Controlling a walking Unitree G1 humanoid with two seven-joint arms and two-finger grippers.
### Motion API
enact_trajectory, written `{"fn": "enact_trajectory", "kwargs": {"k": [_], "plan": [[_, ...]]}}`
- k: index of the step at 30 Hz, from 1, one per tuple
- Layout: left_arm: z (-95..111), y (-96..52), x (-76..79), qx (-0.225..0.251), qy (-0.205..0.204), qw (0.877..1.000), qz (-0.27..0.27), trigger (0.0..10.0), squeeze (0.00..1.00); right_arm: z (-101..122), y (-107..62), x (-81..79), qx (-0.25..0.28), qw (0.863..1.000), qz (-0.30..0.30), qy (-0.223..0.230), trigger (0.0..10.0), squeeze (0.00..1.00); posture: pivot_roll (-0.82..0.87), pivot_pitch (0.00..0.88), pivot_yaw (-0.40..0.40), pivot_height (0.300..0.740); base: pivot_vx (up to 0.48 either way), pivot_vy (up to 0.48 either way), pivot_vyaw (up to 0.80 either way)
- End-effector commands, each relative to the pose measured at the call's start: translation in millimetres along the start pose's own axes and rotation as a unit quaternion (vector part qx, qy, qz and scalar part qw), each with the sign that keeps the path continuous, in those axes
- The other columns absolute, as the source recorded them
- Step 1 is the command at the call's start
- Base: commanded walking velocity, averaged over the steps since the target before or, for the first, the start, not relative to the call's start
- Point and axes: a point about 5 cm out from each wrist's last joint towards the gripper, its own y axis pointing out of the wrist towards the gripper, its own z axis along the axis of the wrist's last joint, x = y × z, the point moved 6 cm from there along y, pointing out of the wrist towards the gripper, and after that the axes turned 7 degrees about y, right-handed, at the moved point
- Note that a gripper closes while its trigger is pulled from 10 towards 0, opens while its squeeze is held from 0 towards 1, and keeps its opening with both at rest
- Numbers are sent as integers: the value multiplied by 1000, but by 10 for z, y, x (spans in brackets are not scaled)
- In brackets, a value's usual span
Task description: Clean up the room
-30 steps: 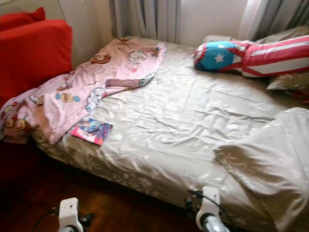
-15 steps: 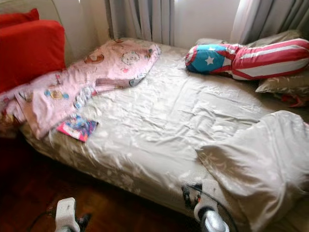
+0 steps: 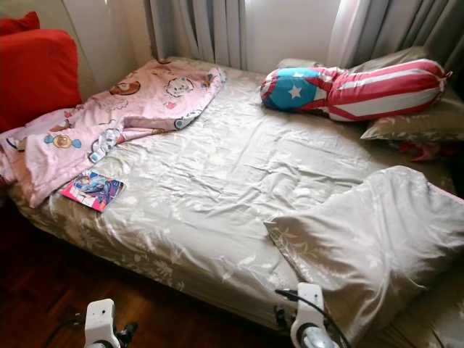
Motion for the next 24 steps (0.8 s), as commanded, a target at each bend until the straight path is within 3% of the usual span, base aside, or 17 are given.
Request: {"fn": "enact_trajectory", "kwargs": {"k": [1,6,16,24], "plan": [[-60,-12,-37,-11,11,1000,1,10000,0,-17,-1,15,-5,1000,-3,5,10000,0,-22,35,-31,740,0,0,0],[-49,-10,-32,-8,11,1000,0,10000,0,-11,1,3,-5,1000,-1,17,10000,0,-25,43,-30,740,0,0,-170],[-51,-16,-59,-6,32,999,0,10000,0,-39,0,-23,-6,1000,-1,26,10000,0,-41,51,-5,740,0,0,-706],[-97,-29,-65,-9,32,999,1,10000,0,-93,-11,8,-8,999,-13,45,10000,0,-63,46,10,740,0,-343,-707]]}}
